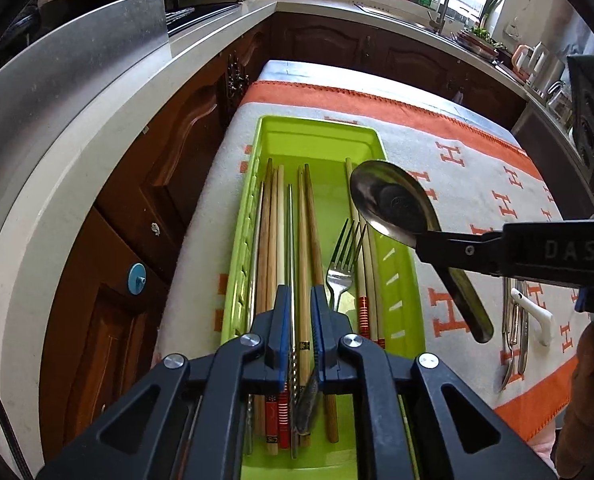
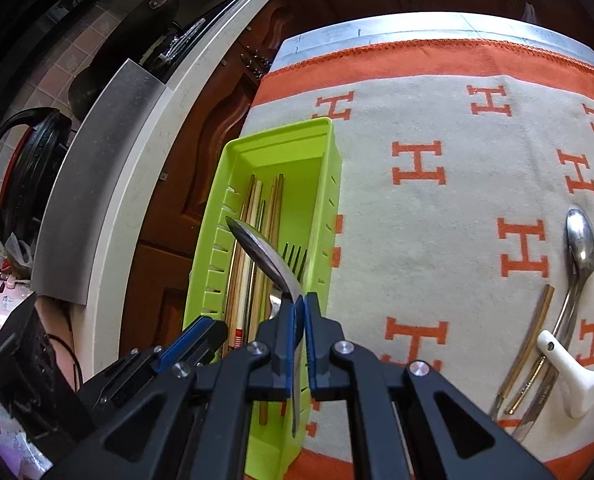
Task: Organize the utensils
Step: 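Carry the fork and spoon into the green tray and lower them, then open the left tool to release the fork while the right tool releases the spoon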
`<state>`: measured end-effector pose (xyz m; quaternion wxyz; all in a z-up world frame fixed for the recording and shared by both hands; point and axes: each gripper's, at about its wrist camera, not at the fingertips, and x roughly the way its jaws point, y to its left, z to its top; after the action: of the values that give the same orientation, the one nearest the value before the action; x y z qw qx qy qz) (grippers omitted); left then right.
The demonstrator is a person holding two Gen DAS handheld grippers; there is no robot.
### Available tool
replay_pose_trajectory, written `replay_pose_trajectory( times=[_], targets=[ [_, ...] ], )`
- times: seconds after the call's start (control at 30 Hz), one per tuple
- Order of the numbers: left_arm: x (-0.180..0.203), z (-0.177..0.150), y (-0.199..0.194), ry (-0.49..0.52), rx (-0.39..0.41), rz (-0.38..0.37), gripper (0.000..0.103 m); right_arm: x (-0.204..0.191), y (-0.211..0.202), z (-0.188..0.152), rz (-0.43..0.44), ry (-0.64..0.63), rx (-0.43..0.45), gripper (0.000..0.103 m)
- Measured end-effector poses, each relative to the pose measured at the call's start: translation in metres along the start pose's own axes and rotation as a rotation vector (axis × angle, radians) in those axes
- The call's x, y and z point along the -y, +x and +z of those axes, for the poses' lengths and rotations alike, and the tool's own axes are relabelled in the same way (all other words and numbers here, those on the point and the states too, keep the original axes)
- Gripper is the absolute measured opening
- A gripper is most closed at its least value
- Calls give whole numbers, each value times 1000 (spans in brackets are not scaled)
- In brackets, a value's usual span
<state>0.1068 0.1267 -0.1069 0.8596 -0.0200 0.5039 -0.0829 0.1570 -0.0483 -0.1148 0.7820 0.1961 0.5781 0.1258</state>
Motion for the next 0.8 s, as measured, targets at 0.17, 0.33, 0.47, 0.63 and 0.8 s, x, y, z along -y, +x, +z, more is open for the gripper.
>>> replay_pose_trajectory(
  times=[0.17,0.33,0.47,0.63,0.8],
  targets=[
    [-15,5,-10,-23,36,-12,13,-7,12,8,-21,43,4,5],
    [-30,10,-15,-52,50,-12,15,-21,24,16,-25,31,-18,8],
    [-37,11,-16,-69,53,-16,16,-26,31,14,-28,15,-42,14],
    [-37,11,-17,-70,54,-20,16,-27,28,9,-17,-15,-48,14],
    [-30,12,-20,-57,56,-21,16,-29,17,3,11,-59,-62,14]
  ],
)
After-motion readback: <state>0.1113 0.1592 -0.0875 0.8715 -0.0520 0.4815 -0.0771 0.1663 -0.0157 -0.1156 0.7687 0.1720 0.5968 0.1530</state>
